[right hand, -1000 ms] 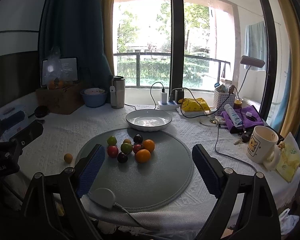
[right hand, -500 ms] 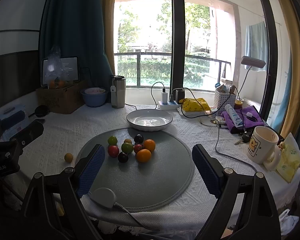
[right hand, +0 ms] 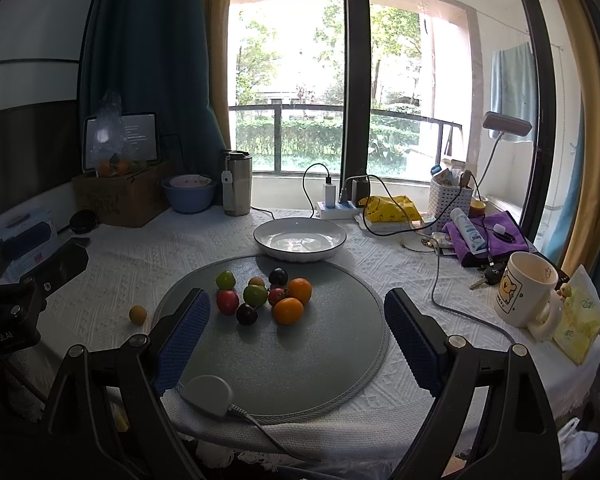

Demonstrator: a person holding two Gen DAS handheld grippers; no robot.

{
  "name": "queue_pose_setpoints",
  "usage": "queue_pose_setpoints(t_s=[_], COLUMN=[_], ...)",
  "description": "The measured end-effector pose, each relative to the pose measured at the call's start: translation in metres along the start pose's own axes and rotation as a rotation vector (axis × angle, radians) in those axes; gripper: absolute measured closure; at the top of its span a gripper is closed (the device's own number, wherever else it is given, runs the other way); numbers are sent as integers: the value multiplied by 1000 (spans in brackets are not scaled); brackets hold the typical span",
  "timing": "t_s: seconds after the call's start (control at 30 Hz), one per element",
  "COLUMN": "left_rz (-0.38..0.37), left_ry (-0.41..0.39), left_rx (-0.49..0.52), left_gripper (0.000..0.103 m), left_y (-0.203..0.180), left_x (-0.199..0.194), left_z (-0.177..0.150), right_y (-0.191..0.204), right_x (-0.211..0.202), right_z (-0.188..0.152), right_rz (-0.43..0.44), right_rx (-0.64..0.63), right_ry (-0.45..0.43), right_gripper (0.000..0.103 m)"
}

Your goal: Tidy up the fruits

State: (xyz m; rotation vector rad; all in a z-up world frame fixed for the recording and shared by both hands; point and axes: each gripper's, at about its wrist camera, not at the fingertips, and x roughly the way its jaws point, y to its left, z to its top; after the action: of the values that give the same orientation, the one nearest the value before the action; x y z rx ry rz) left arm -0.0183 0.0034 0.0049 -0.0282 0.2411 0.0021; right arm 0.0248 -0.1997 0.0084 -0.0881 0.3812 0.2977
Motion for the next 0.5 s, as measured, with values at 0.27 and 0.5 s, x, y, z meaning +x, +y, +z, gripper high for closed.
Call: queue_pose_setpoints(t_s=[0.27,0.5], left_rz=[-1,-1], left_ry=[2,4], left_rx=[-1,-2], left_gripper=[0,0], left_y=[0,-1], left_x=[0,0], left_z=[-1,-2], right_y=[0,0], right_x=[0,0], right_z=[0,0], right_rz=[0,0], right_rx=[0,0], right_ry=[1,2], right_gripper=[12,12])
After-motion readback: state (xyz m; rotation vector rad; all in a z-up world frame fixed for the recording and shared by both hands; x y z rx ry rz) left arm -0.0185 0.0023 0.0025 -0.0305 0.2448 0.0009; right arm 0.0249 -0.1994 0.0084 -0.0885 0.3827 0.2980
